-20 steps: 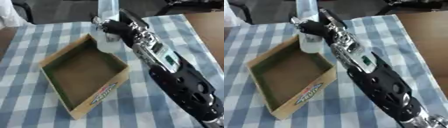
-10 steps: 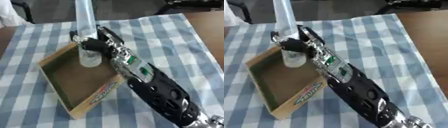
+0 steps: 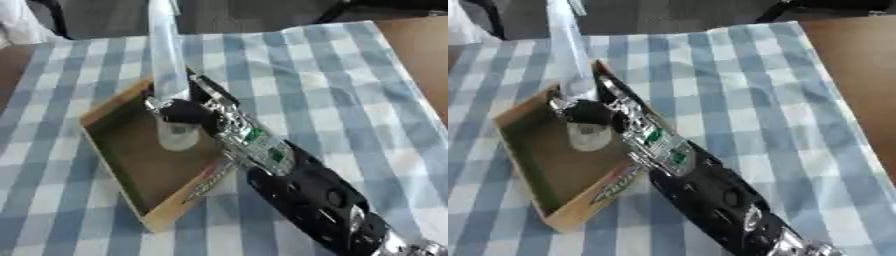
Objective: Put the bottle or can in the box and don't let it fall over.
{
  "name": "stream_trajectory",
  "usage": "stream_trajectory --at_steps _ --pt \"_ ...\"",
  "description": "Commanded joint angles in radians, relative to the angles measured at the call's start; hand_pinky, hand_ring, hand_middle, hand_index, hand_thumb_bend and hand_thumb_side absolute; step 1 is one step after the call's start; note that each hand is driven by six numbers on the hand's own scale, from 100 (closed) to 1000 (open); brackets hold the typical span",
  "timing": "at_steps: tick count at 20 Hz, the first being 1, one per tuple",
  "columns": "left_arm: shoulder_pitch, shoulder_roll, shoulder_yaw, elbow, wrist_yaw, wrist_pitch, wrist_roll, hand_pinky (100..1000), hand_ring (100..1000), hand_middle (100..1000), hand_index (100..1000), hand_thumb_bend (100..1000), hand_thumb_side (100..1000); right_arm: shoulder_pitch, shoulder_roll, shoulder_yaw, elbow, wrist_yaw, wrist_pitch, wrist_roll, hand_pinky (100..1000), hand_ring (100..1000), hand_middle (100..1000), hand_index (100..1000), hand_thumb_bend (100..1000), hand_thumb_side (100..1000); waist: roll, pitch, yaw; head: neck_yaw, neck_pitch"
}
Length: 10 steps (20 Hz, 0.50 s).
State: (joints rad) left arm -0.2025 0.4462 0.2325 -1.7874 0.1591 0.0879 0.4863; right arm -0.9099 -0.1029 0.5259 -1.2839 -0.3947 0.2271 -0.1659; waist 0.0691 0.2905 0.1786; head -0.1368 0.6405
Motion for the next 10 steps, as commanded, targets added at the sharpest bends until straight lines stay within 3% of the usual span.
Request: stream_trajectory --at_steps 1,10 --pt "-0.005 0.021 0.017 -0.016 0.002 -0.001 0.005 926 856 779 786 505 255 -0.019 -0.015 -0.002 -0.023 0.052 0.011 0.050 1000 1000 889 915 304 254 0.001 -0.017 0.000 -0.001 0.008" --pt "-0.002 0.024 0.017 -0.014 0.000 0.000 0.003 926 855 778 786 505 256 -0.021 -0.028 -0.033 -0.059 0.165 0.056 0.106 1000 1000 907 945 336 291 -0.003 -0.024 -0.009 0.005 0.006"
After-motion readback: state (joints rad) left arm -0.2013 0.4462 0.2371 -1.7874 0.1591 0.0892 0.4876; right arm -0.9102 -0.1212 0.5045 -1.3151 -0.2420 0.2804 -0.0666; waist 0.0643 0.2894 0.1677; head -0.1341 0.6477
